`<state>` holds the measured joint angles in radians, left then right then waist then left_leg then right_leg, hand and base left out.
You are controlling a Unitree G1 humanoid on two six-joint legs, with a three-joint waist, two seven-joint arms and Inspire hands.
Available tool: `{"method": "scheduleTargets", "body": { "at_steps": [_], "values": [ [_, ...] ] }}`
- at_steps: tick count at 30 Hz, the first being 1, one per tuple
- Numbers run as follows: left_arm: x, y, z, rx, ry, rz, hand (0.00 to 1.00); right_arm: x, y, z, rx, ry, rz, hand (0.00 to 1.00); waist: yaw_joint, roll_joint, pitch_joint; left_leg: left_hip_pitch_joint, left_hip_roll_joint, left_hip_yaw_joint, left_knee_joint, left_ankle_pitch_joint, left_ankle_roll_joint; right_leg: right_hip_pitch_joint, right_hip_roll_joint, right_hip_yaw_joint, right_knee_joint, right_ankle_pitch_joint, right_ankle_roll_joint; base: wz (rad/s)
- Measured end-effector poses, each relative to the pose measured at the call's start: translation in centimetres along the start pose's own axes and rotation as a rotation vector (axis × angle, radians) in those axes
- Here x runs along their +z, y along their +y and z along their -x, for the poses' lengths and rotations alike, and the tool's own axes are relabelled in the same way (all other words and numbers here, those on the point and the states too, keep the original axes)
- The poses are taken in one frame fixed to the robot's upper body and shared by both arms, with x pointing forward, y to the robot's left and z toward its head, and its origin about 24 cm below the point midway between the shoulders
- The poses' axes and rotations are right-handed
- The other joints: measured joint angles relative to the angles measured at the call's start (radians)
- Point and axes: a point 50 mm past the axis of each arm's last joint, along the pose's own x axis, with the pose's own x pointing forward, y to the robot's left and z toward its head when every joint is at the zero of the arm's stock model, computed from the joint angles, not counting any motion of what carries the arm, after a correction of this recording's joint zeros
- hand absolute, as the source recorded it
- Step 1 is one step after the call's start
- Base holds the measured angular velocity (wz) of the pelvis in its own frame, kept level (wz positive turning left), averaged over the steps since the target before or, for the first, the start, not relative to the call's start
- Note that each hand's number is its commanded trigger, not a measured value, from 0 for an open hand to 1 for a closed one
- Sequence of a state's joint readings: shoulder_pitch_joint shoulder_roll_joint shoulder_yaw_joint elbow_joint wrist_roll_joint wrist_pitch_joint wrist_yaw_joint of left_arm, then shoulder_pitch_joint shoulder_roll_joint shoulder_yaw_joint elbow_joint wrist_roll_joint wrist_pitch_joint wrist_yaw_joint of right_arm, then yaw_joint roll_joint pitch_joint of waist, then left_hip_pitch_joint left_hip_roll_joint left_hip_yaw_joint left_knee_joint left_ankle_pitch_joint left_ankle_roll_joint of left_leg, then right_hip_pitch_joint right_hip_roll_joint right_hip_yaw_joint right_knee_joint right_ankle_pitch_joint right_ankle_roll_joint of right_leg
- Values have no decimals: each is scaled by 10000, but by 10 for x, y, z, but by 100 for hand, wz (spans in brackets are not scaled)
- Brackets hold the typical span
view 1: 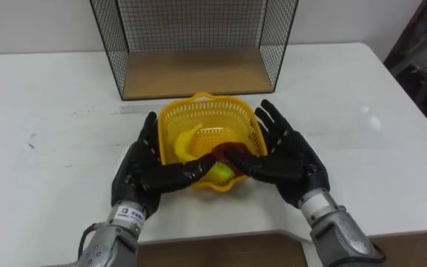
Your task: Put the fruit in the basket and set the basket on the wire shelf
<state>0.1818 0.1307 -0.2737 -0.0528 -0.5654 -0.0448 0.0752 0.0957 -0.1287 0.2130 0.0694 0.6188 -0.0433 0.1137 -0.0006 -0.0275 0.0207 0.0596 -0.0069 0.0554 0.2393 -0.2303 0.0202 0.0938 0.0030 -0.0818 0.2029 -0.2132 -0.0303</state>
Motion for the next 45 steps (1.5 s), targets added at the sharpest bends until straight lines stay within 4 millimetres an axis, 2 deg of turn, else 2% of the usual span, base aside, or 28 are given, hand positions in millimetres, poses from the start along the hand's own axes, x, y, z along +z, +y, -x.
{"method": "scheduleTargets", "body": {
  "at_steps": [8,19,29,37,41,43,45],
  "values": [
    [4,-8,-5,-228,-368,-1475,0,1,0,-1,-314,-224,-58,0,17,-92,-35,-100,11,-35,-43,1,-1,-74,3,3,7,1,-1,0],
    [15,-15,-14,-462,-853,-1533,0,4,5,-6,-815,-351,-110,0,-1,-146,-10,48,10,-10,-89,1,-1,44,0,-7,-6,1,-1,-1],
    [32,-22,-23,-509,-1772,-1463,0,30,18,-10,-421,-1599,-30,0,29,-136,-16,70,10,-3,-40,1,-1,27,-4,-35,14,1,-1,0],
    [36,-20,-25,-240,-2020,-1477,0,30,22,-10,-141,-1621,664,0,105,-133,-19,-27,154,-3,475,-33,-28,-110,27,-59,489,-4,-3,-1],
    [44,-22,-24,-319,-2356,-1460,0,34,23,-11,29,-1794,579,0,146,-143,-30,-840,356,-13,1859,-685,-95,-848,104,-200,1806,-567,-142,-4],
    [45,-21,-24,-278,-2391,-1455,0,34,24,-11,116,-1779,550,0,224,-135,-29,-1100,422,17,2600,-988,-172,-1134,197,-92,2359,-864,-219,-11],
    [45,-21,-24,-251,-2411,-1479,0,34,24,-11,114,-1782,631,0,311,-127,-28,-1232,626,100,3238,-1226,-288,-1208,332,44,2783,-1090,-339,-12]
  ]
}}
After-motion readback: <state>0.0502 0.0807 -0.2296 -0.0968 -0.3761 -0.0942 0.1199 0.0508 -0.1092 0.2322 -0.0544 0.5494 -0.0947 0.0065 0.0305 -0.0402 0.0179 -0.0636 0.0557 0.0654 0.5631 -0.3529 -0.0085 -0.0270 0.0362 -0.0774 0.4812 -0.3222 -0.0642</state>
